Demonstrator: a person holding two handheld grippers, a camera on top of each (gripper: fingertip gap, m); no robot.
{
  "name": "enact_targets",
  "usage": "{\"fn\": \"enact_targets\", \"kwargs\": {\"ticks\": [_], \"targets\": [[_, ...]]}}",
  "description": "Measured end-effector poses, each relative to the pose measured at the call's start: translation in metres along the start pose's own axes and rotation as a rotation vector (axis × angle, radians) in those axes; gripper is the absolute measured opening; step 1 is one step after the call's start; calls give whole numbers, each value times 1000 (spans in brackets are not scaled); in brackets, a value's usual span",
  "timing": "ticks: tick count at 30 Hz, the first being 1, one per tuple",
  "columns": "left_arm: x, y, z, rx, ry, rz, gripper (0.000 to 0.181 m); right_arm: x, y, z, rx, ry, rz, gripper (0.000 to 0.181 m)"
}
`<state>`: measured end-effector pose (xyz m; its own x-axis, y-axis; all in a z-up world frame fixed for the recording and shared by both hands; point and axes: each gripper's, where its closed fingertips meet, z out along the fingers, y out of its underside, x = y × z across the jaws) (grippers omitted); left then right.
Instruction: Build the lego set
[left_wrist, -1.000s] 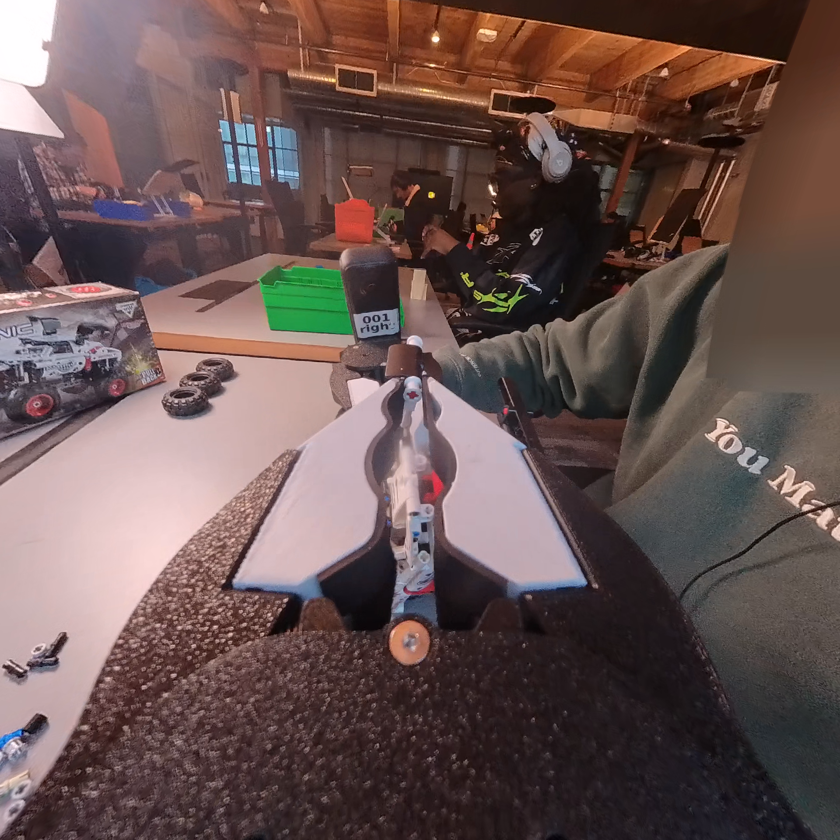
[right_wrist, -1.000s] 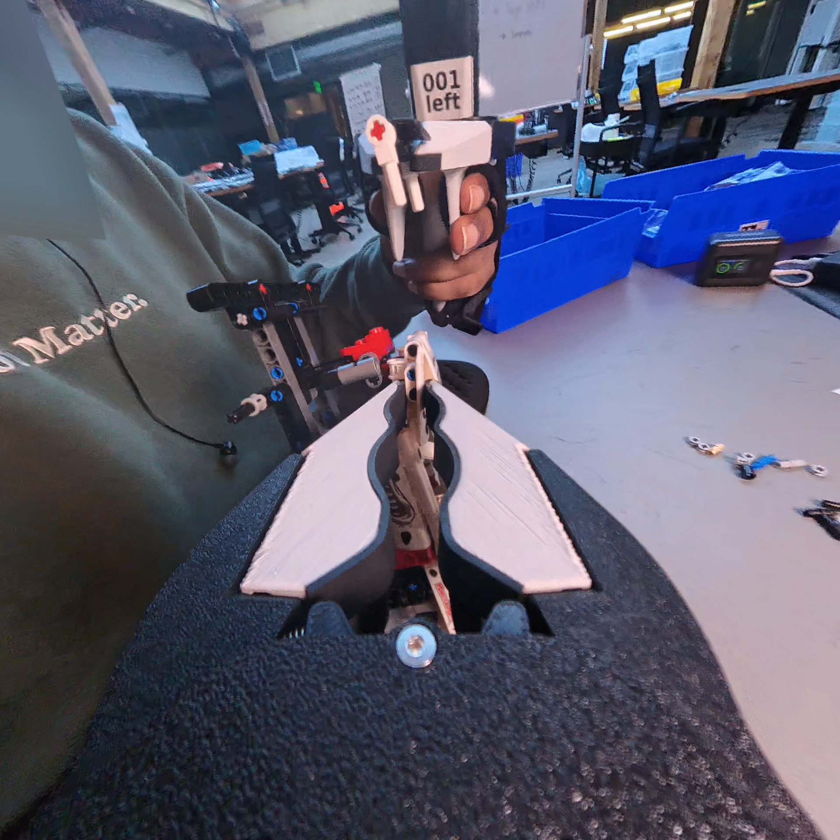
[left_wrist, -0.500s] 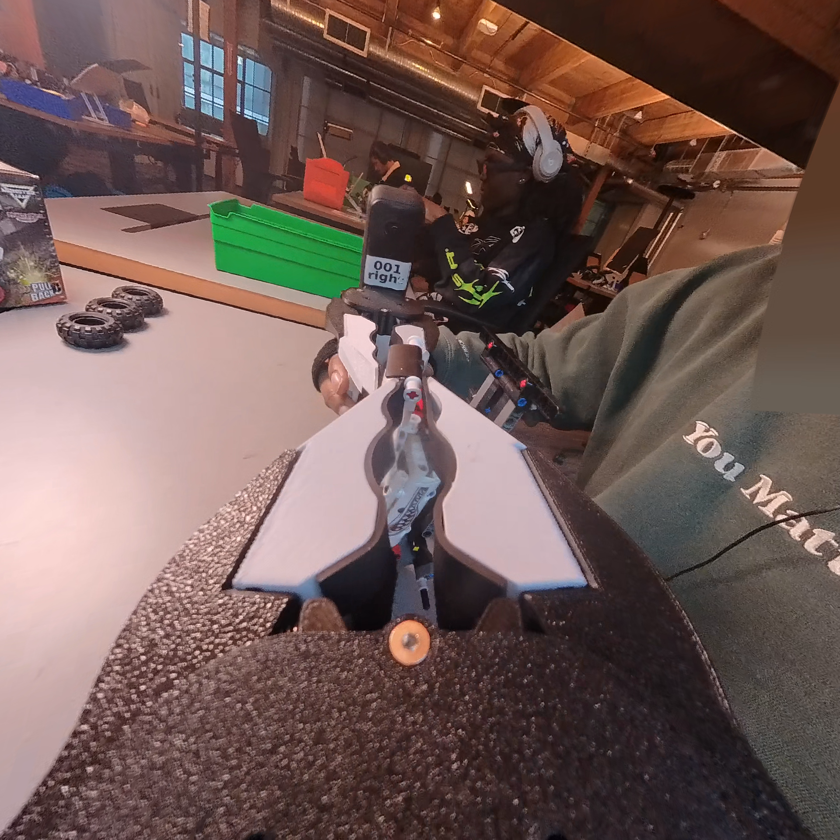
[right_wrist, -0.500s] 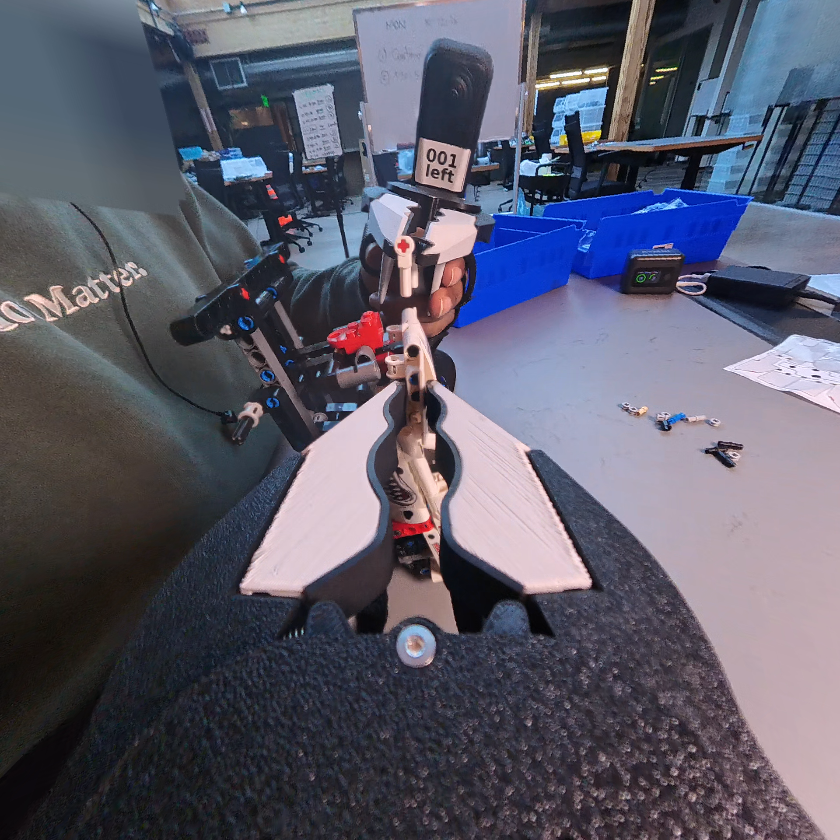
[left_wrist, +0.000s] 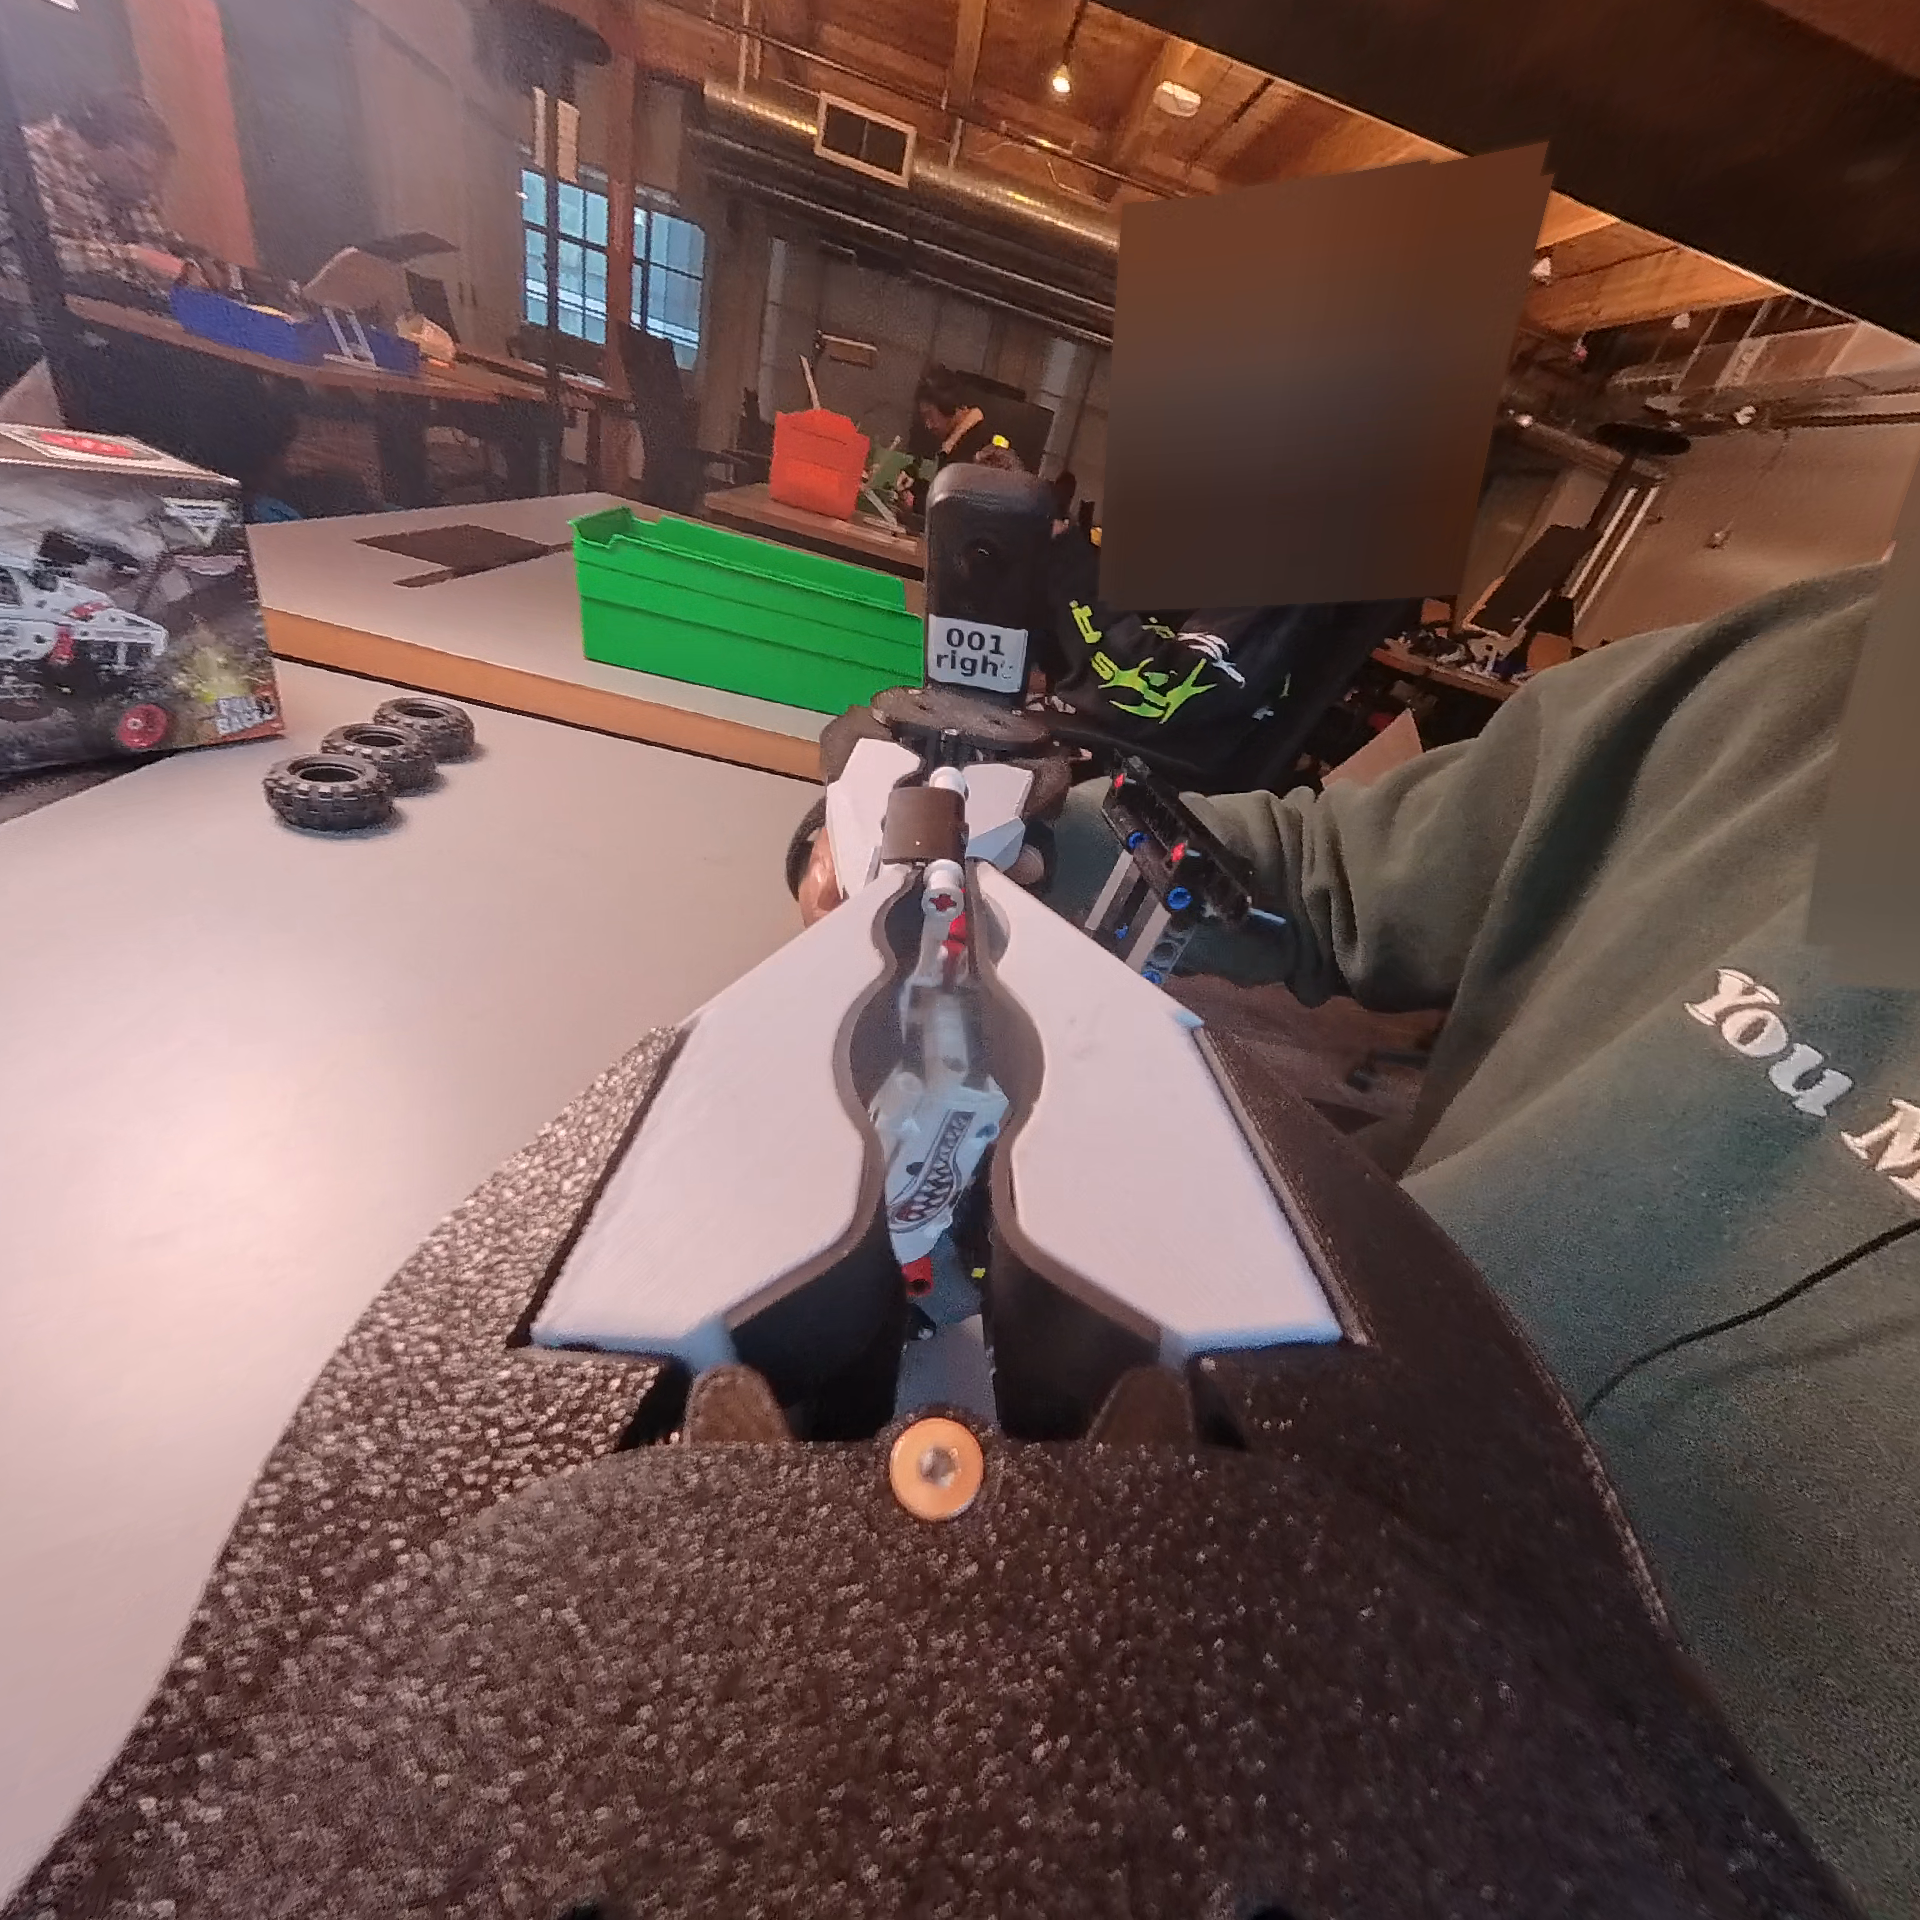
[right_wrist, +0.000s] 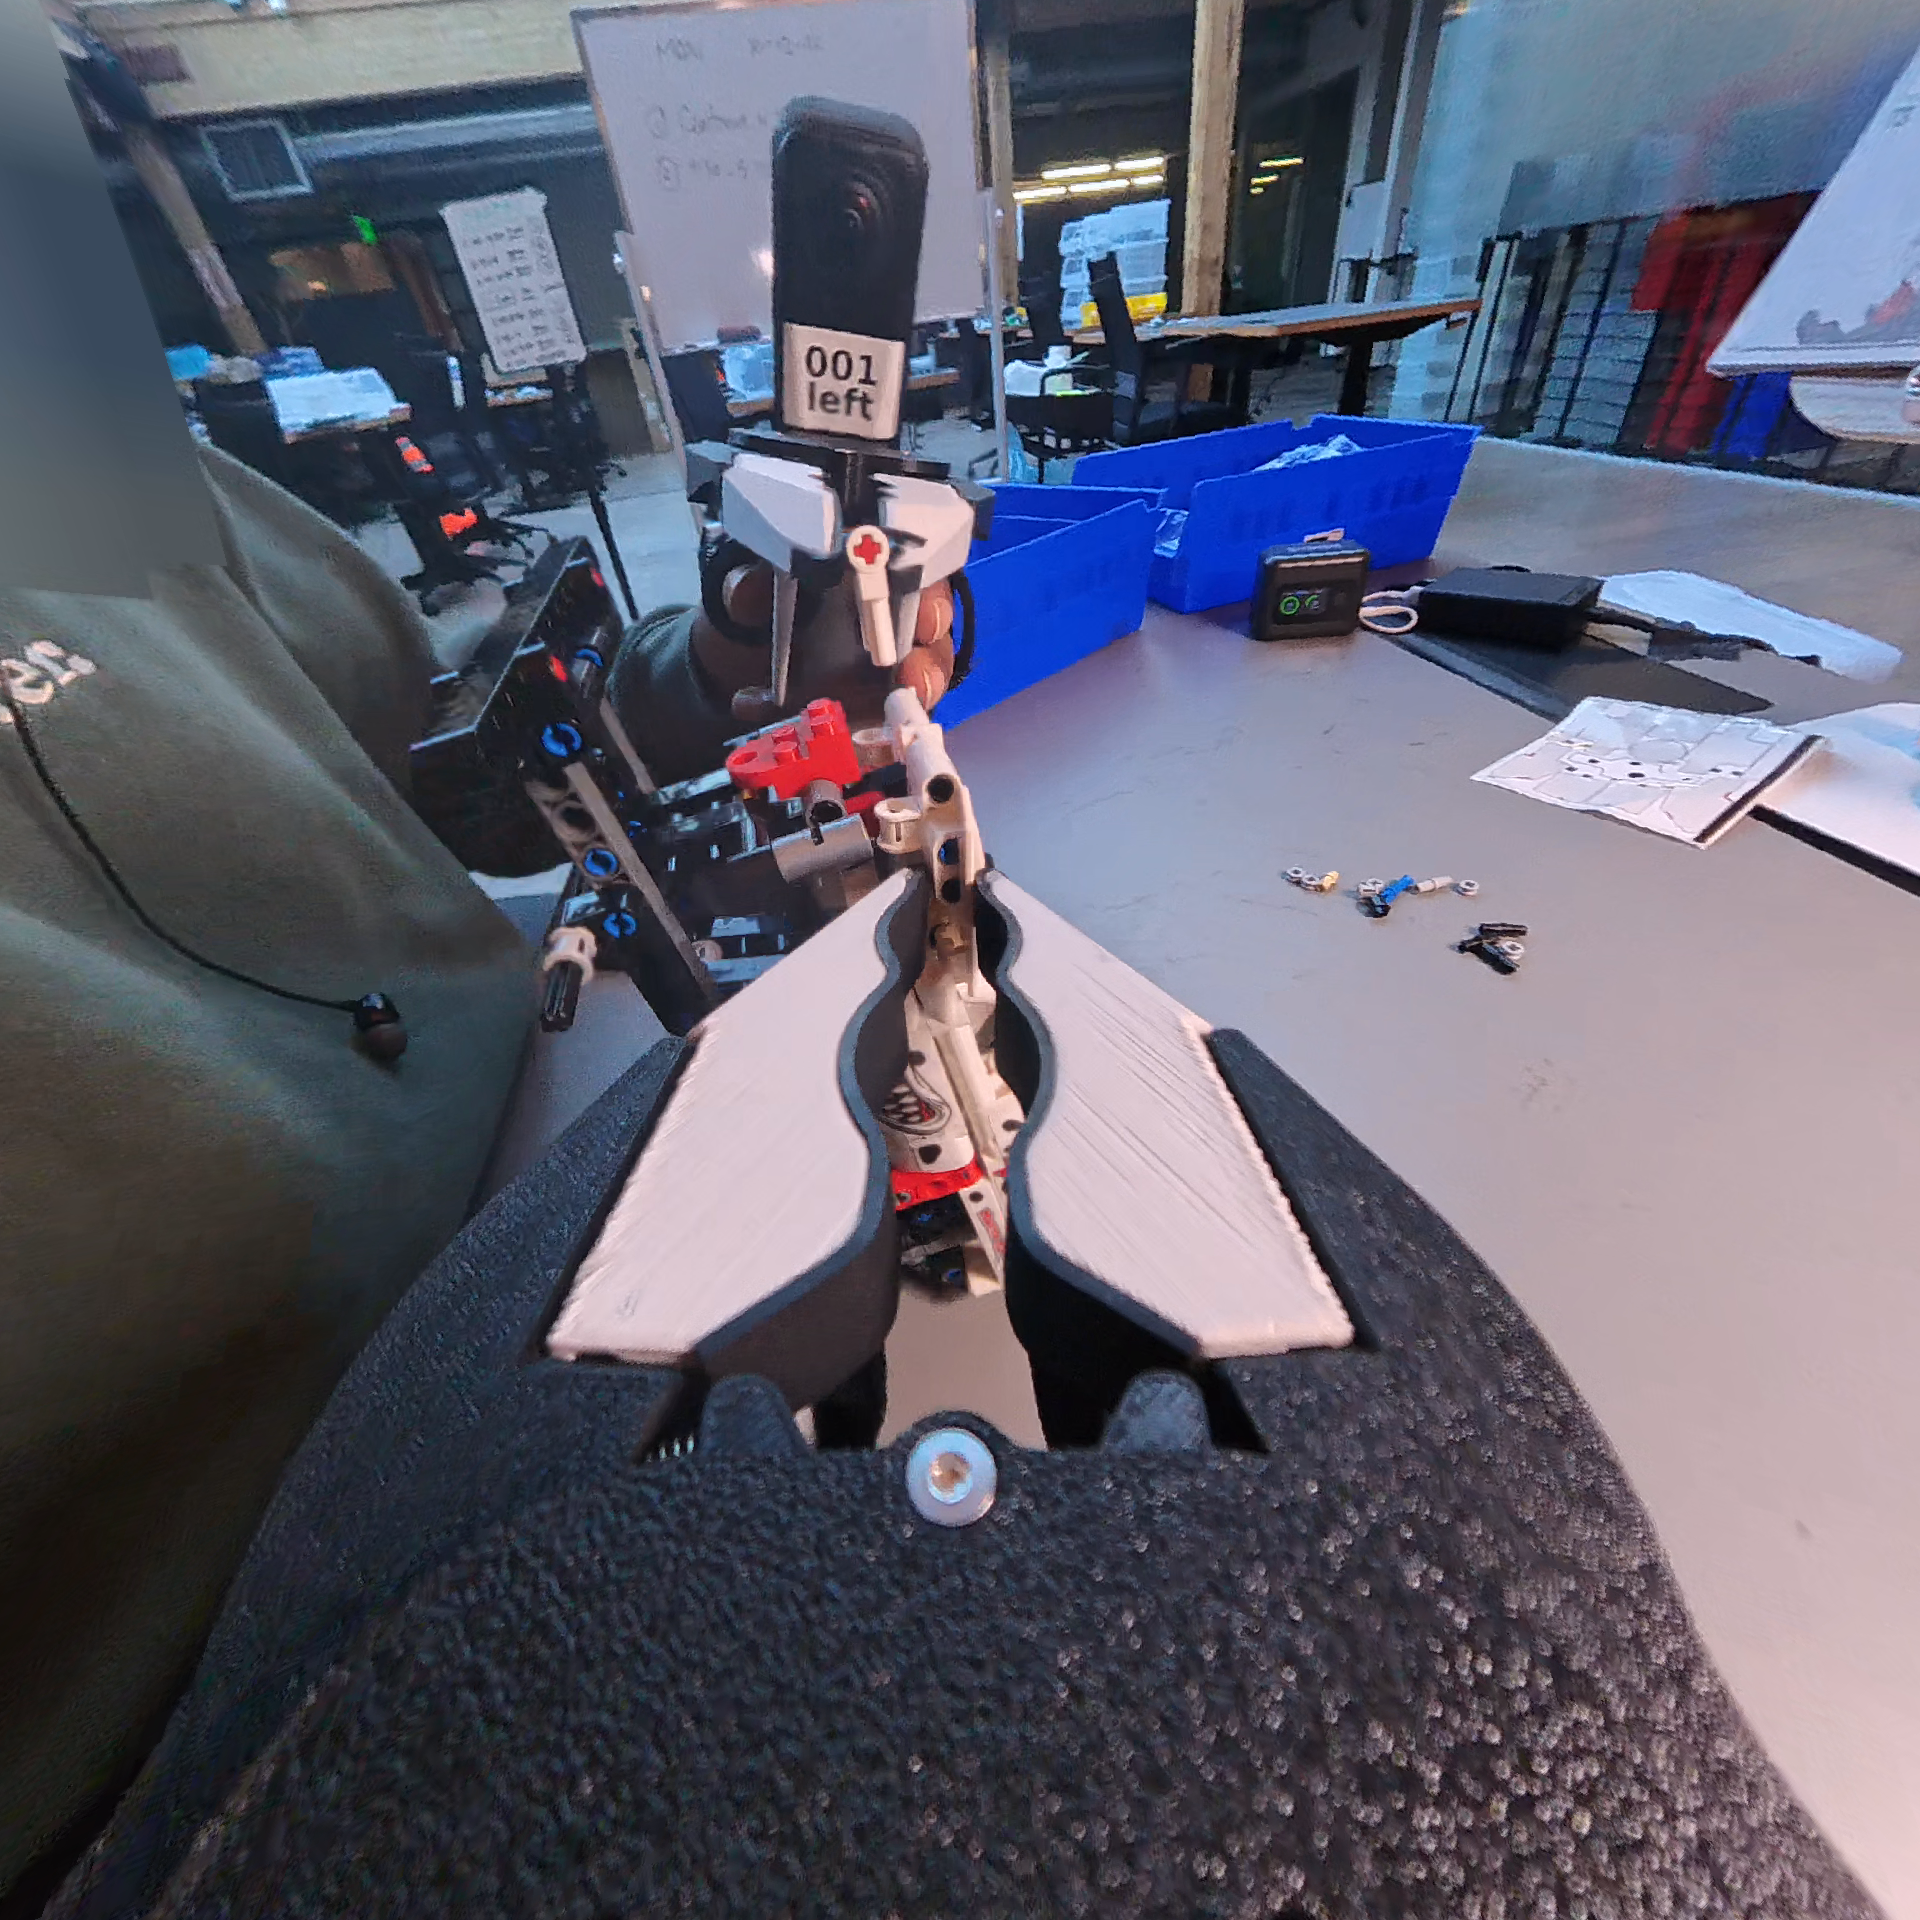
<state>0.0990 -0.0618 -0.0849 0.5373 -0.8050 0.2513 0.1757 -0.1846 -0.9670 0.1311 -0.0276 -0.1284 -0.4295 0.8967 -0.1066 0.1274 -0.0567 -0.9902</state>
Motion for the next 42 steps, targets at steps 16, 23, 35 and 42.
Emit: {"fn": "enact_targets", "kwargs": {"ticks": [16,23,35,42], "targets": [[-36,-19,-33,185,-113,-57,5,24,-2,3,40,30,116,12],[-24,-13,-25,137,-76,-22,5,9,-5,0,29,23,22,17],[-10,-1,-13,77,-34,21,5,-18,2,-6,-15,20,-96,14],[-6,6,-10,57,-24,29,5,-29,12,-1,-56,20,-128,12]]}}
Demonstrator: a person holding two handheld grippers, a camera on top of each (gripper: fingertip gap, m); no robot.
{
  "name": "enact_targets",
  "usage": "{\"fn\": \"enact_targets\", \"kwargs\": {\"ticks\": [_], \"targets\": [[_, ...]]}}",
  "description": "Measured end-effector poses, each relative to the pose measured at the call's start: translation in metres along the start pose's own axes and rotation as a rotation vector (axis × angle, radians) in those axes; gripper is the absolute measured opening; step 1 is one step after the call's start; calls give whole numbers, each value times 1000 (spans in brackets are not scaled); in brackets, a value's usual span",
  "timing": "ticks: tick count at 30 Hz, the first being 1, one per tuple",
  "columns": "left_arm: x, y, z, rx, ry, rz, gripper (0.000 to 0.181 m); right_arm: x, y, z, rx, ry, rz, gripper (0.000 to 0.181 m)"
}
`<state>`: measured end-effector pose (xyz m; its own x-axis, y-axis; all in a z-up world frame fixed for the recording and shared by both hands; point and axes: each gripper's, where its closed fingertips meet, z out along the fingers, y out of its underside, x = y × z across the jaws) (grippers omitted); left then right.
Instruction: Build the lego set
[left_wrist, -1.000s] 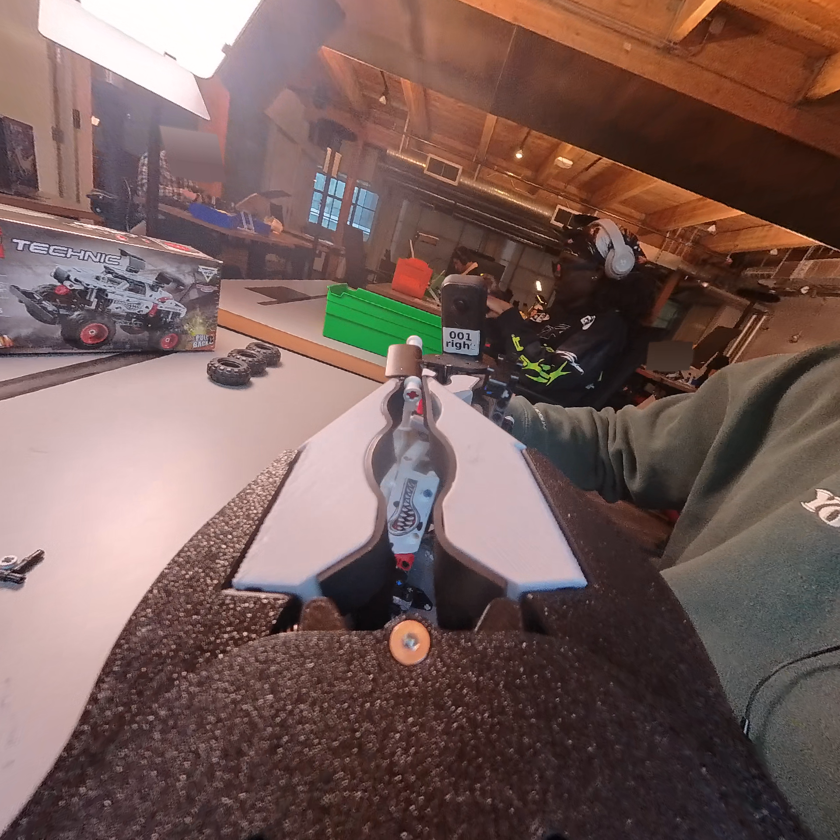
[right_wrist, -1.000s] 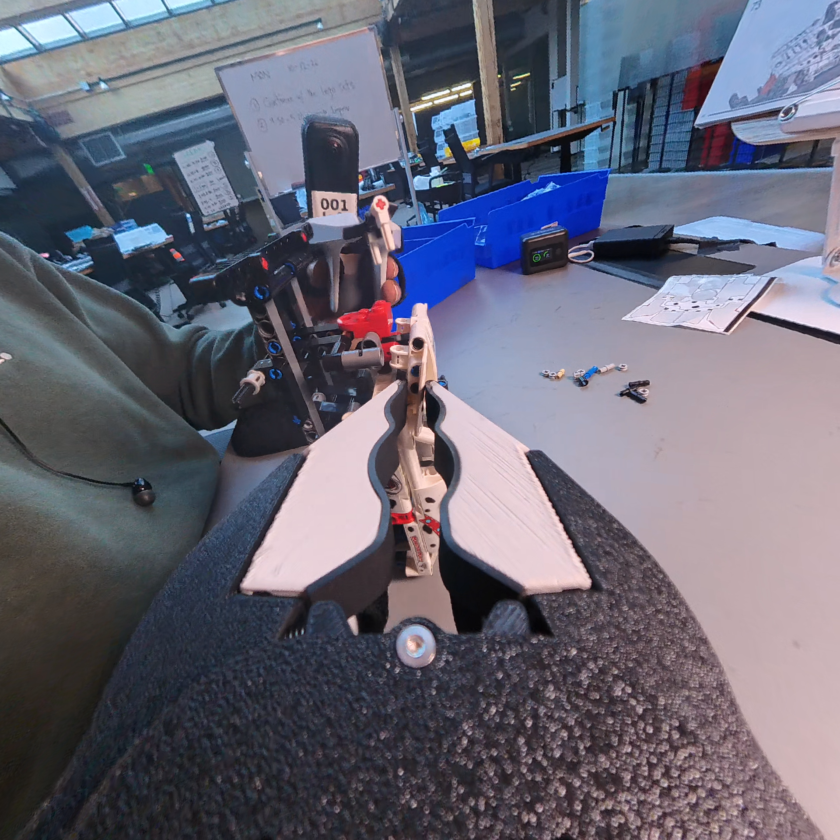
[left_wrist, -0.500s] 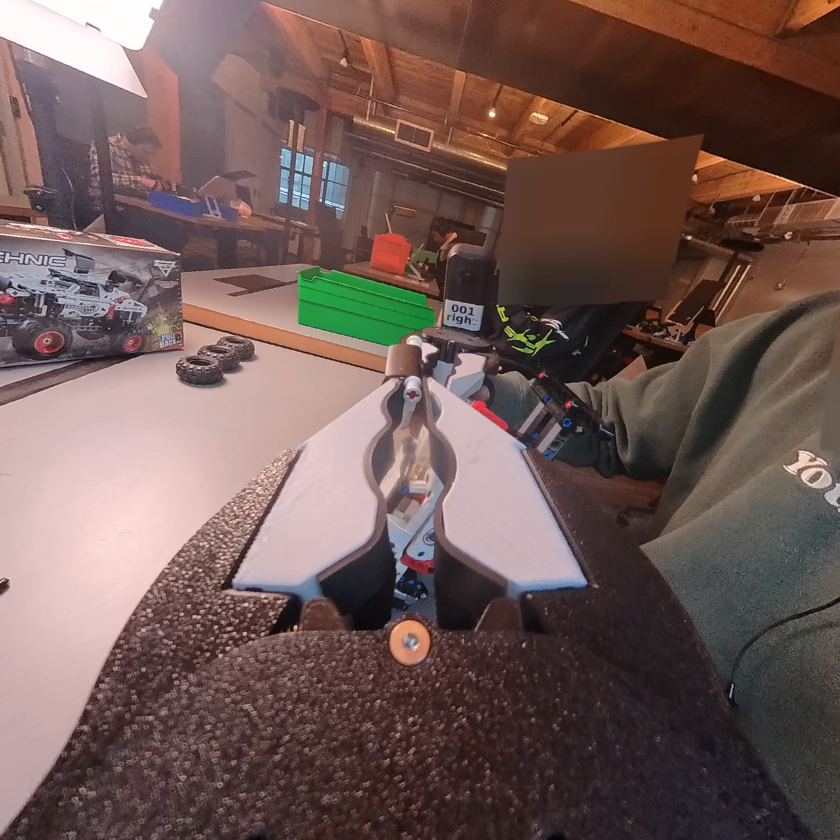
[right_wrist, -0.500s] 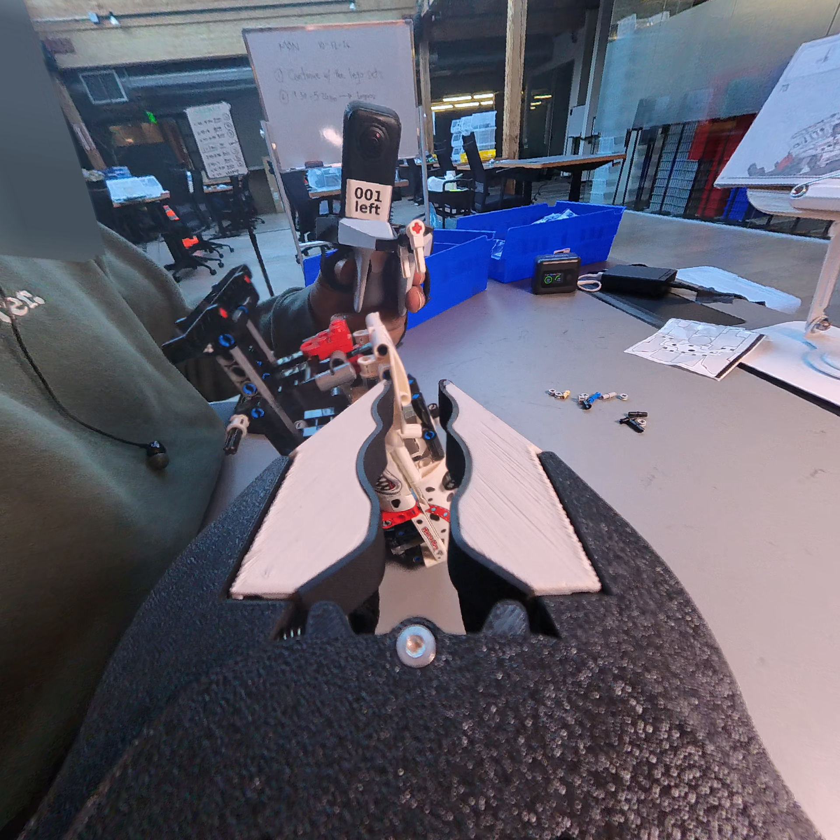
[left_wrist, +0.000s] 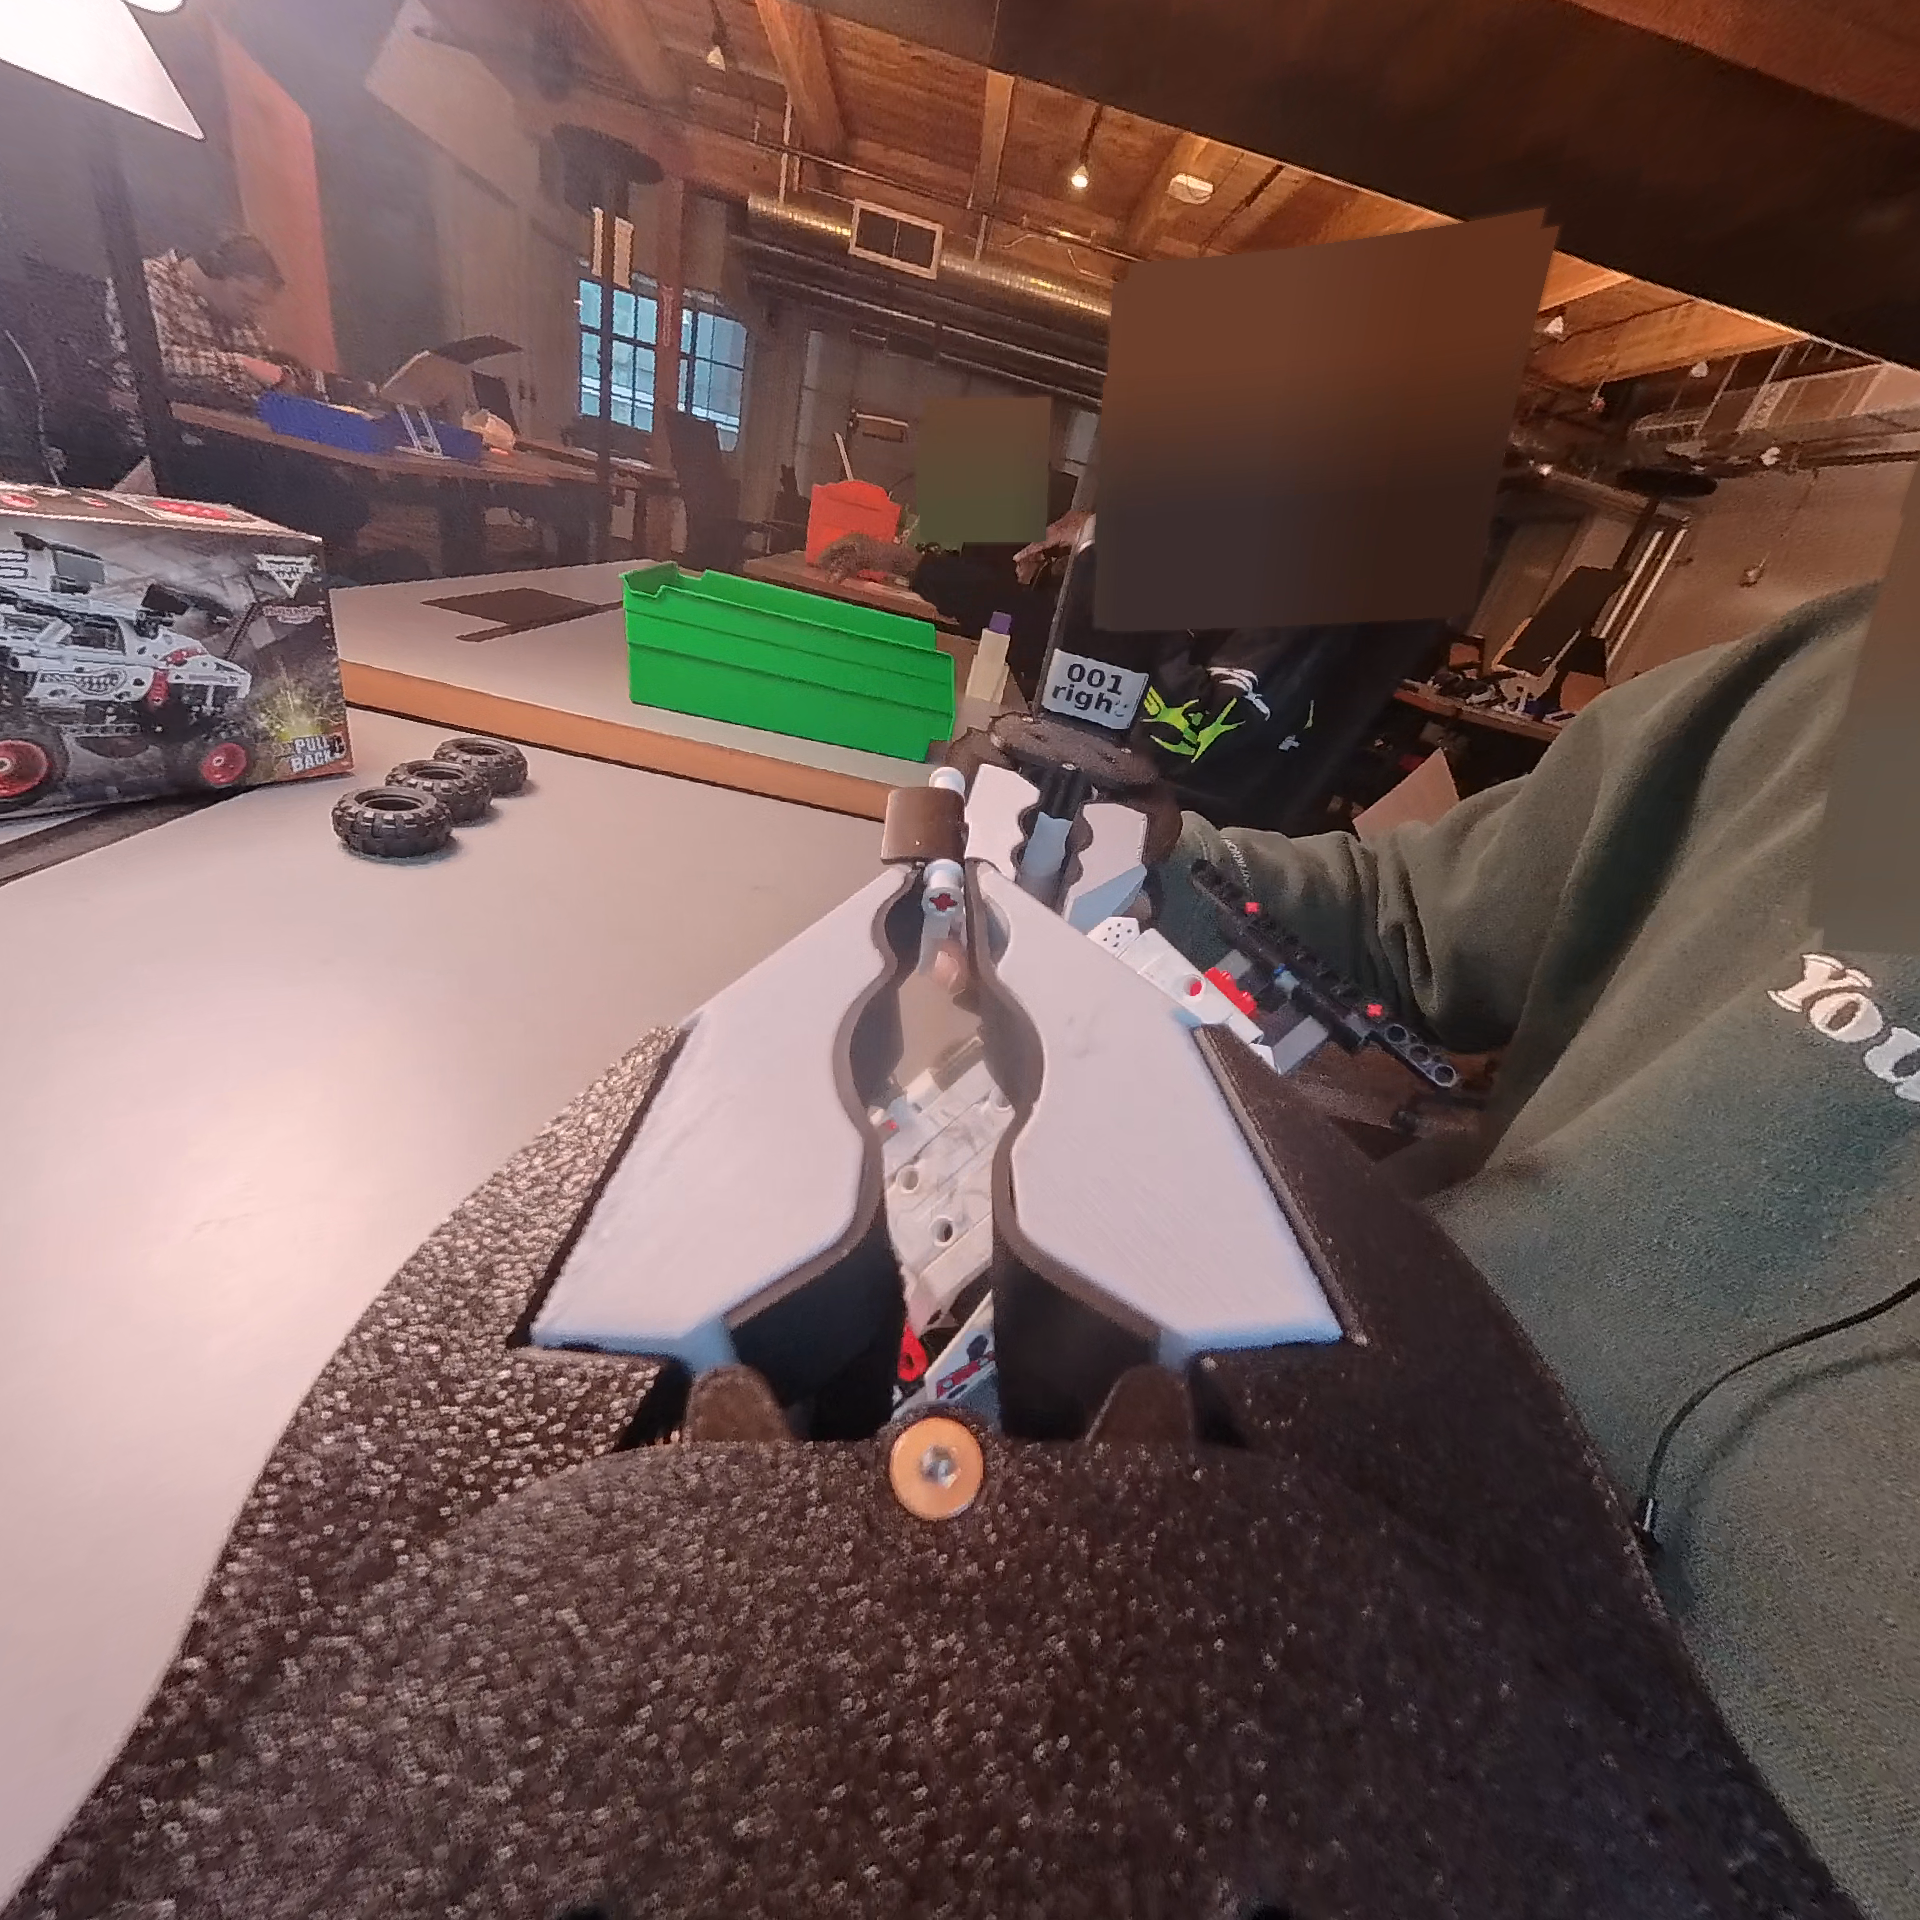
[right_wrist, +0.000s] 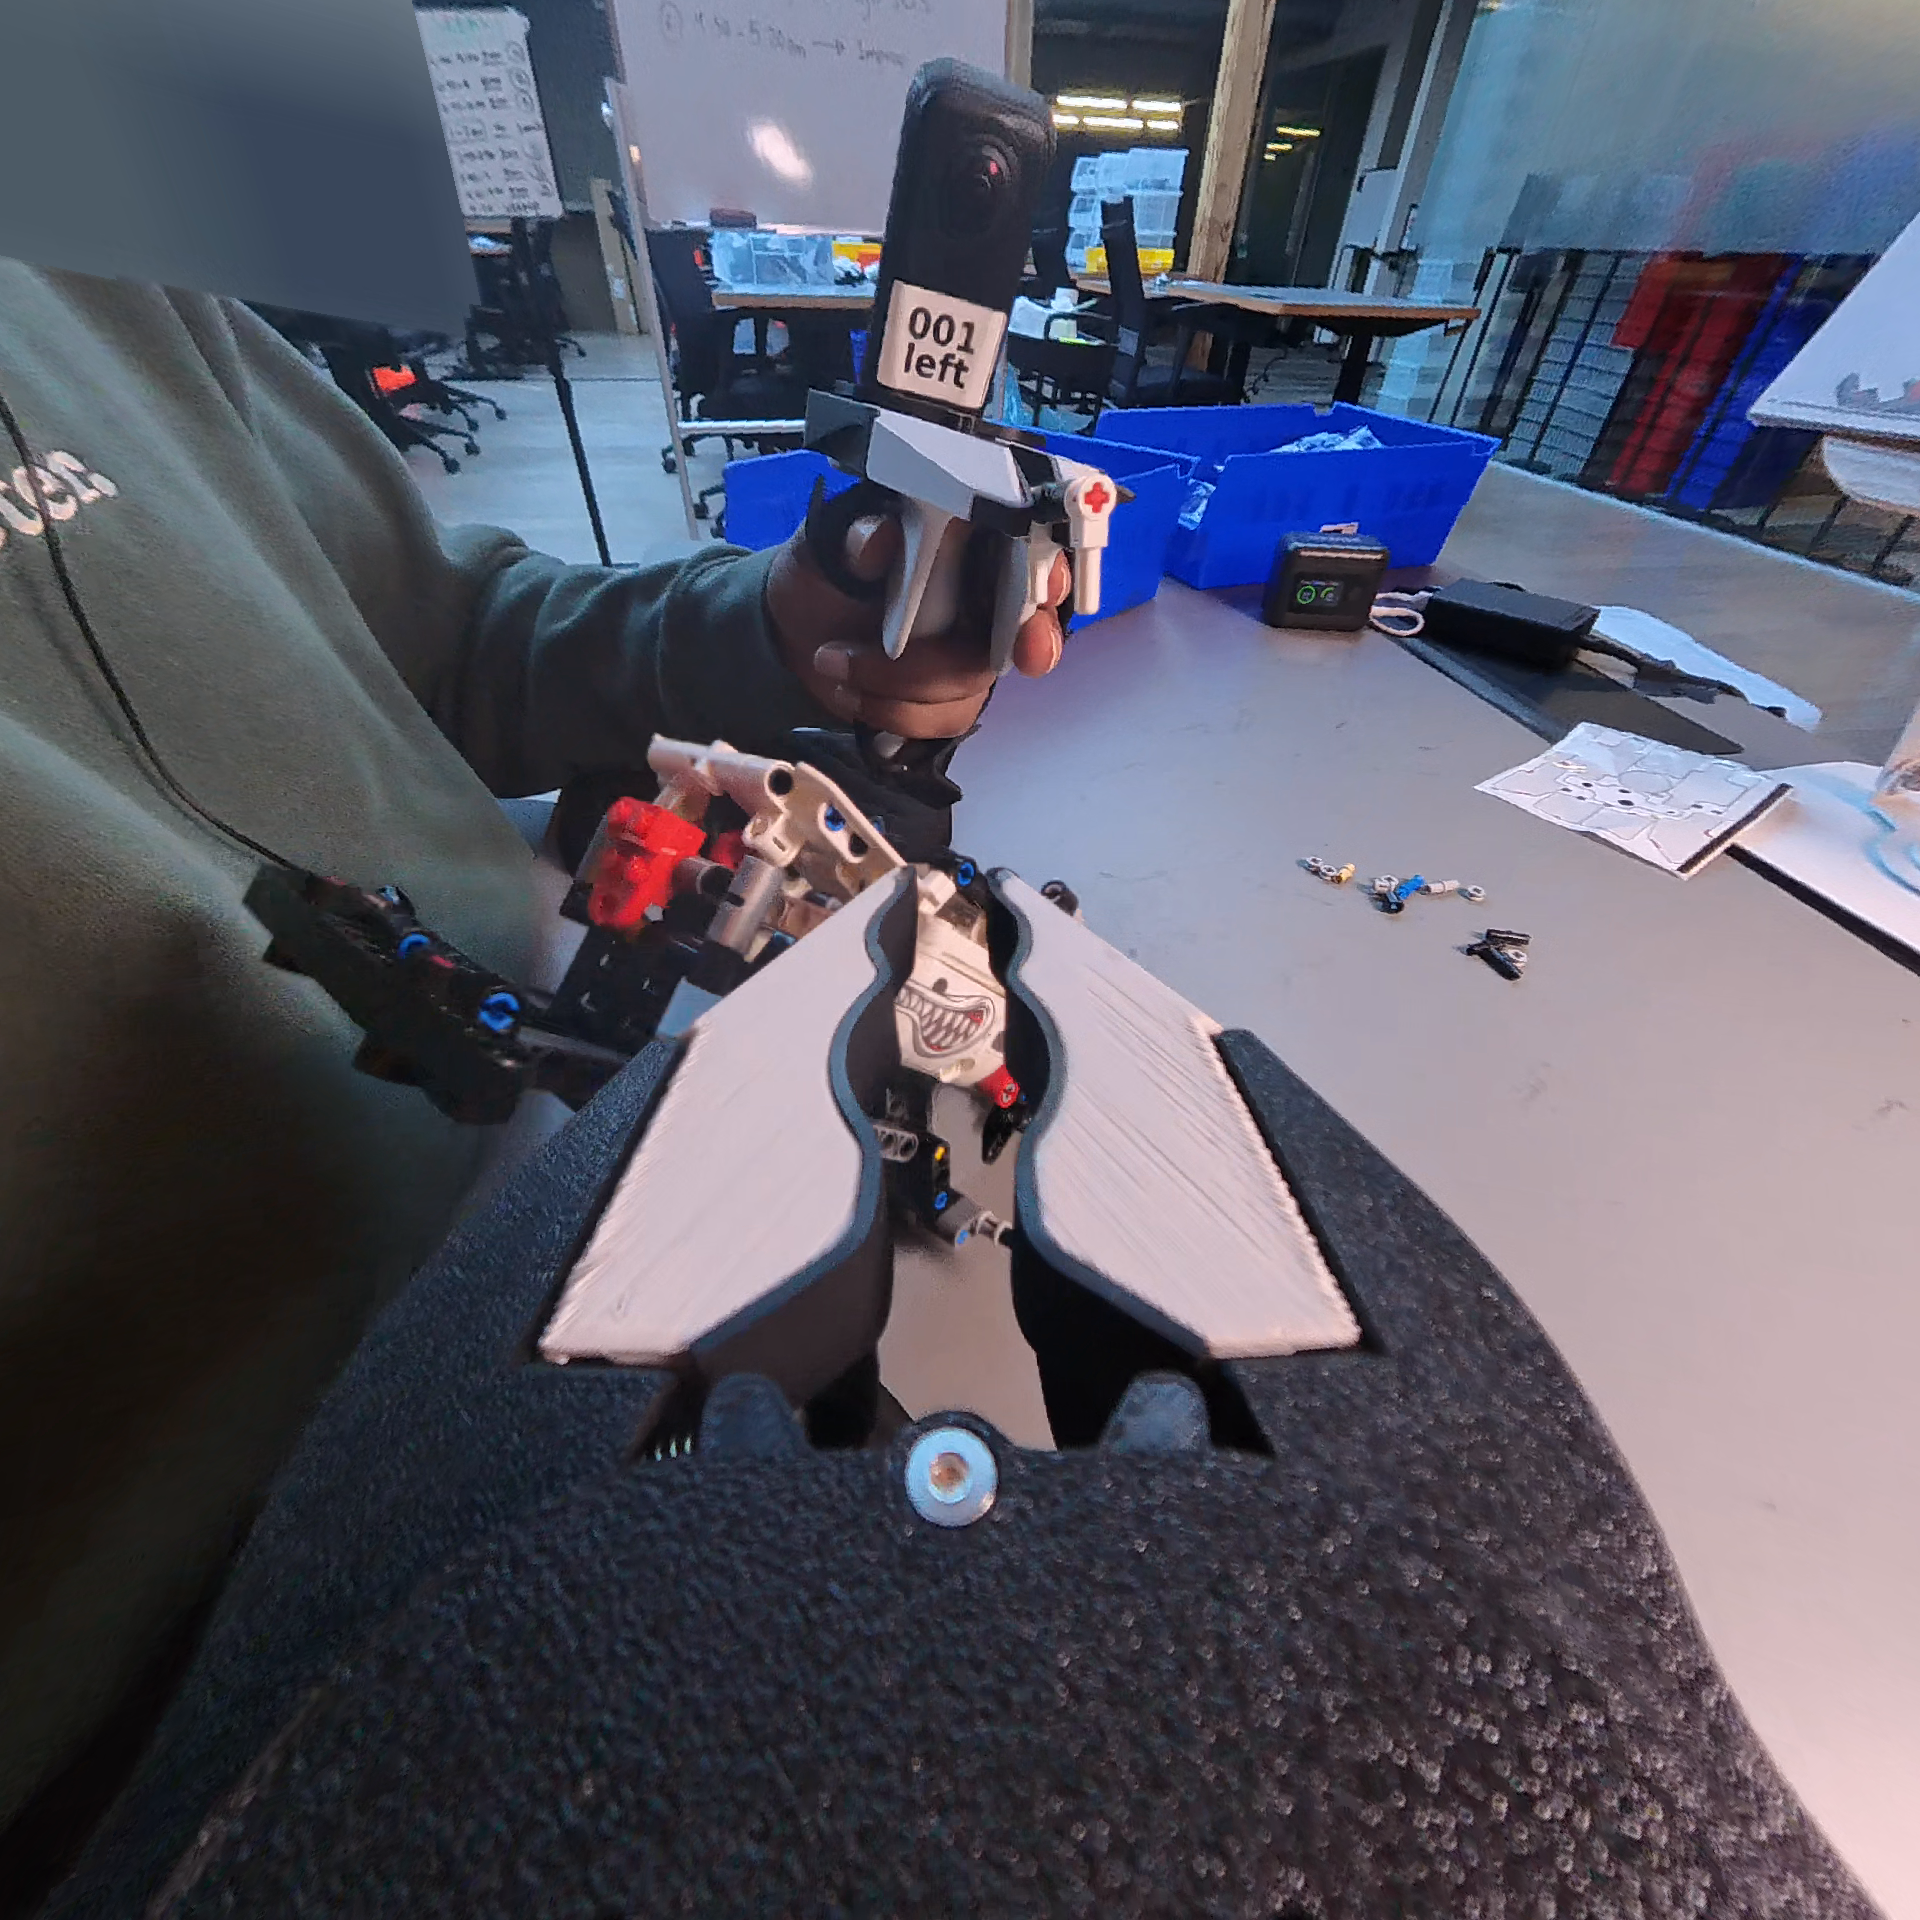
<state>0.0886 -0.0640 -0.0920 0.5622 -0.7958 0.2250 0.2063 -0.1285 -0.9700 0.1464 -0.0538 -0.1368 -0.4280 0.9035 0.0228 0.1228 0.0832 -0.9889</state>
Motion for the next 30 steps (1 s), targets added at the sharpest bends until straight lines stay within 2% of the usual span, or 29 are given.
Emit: {"fn": "enact_targets", "kwargs": {"ticks": [9,18,25,28,30], "targets": [[-1,10,4,-34,-4,10,5,-4,11,-6,-11,18,22,12],[-3,17,6,-61,-18,28,5,-9,26,-25,-34,56,78,13],[-4,20,7,-78,-28,48,5,6,48,-47,-75,168,159,9],[-4,20,7,-83,-37,63,5,21,56,-58,-156,258,93,9],[-5,19,6,-82,-51,84,5,19,52,-65,-181,257,75,14]]}}
